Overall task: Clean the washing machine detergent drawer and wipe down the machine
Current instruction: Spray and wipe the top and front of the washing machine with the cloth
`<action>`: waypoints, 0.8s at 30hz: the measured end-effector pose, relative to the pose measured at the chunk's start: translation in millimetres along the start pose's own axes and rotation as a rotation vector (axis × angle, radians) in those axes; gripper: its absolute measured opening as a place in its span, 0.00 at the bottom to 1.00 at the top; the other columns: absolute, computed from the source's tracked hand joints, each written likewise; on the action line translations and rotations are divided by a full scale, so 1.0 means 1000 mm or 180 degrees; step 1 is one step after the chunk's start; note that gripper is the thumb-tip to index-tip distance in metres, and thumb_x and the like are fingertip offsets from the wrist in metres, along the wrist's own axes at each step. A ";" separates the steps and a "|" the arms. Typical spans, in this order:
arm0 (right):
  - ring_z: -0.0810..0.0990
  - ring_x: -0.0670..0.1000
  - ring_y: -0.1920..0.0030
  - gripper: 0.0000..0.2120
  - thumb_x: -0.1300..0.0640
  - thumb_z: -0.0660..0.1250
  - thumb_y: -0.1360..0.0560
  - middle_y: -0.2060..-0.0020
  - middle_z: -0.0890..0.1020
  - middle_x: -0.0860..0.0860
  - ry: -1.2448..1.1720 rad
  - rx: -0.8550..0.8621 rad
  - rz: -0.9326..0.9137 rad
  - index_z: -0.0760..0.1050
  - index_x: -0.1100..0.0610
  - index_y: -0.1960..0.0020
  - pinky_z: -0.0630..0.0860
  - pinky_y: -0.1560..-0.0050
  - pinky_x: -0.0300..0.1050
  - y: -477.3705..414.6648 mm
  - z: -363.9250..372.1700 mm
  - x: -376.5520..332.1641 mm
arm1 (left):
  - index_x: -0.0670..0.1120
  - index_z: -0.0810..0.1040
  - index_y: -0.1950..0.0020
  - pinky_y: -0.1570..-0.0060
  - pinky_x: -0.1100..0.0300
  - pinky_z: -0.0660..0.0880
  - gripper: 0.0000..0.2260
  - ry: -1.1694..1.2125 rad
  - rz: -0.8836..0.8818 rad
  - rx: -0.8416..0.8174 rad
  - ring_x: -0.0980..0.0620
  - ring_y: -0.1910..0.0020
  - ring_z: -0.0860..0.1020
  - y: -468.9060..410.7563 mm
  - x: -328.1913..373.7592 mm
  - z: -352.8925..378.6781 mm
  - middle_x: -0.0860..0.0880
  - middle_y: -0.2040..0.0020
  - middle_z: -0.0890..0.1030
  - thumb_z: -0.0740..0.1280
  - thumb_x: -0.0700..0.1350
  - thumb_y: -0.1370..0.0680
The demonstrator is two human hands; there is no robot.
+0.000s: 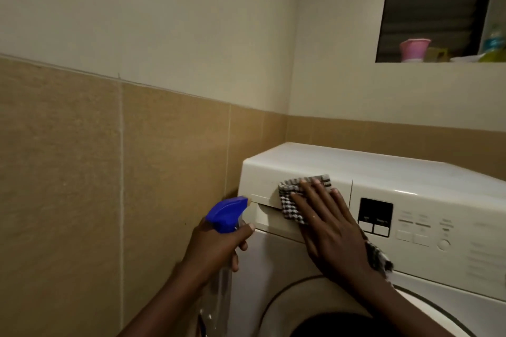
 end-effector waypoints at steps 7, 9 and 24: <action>0.57 0.55 0.23 0.25 0.52 0.56 0.21 0.24 0.63 0.54 -0.0068 0.0015 0.0125 0.63 0.54 0.24 0.57 0.25 0.57 -0.059 0.014 -0.020 | 0.42 0.80 0.52 0.68 0.58 0.77 0.10 -0.0186 0.0140 0.0054 0.50 0.75 0.76 -0.004 0.002 -0.008 0.45 0.64 0.84 0.71 0.48 0.25; 0.61 0.56 0.24 0.25 0.51 0.55 0.21 0.25 0.65 0.55 -0.0082 -0.0039 0.0149 0.64 0.55 0.25 0.57 0.24 0.57 -0.082 0.019 -0.033 | 0.43 0.80 0.52 0.69 0.60 0.75 0.10 -0.0213 0.0156 0.0084 0.50 0.74 0.77 -0.005 0.003 -0.011 0.46 0.63 0.84 0.71 0.49 0.25; 0.56 0.57 0.23 0.30 0.58 0.55 0.26 0.24 0.61 0.54 0.0388 -0.0275 -0.0843 0.60 0.53 0.24 0.53 0.24 0.58 -0.027 0.044 -0.051 | 0.40 0.81 0.54 0.68 0.59 0.75 0.12 -0.0199 0.0054 -0.0068 0.50 0.75 0.76 0.006 -0.004 -0.025 0.44 0.63 0.84 0.71 0.49 0.25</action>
Point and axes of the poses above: each hand's wrist, its own y-axis away from the middle knuckle, its own z-axis out of the palm, x = y × z, the point moved 2 cm from there along -y, towards the middle knuckle
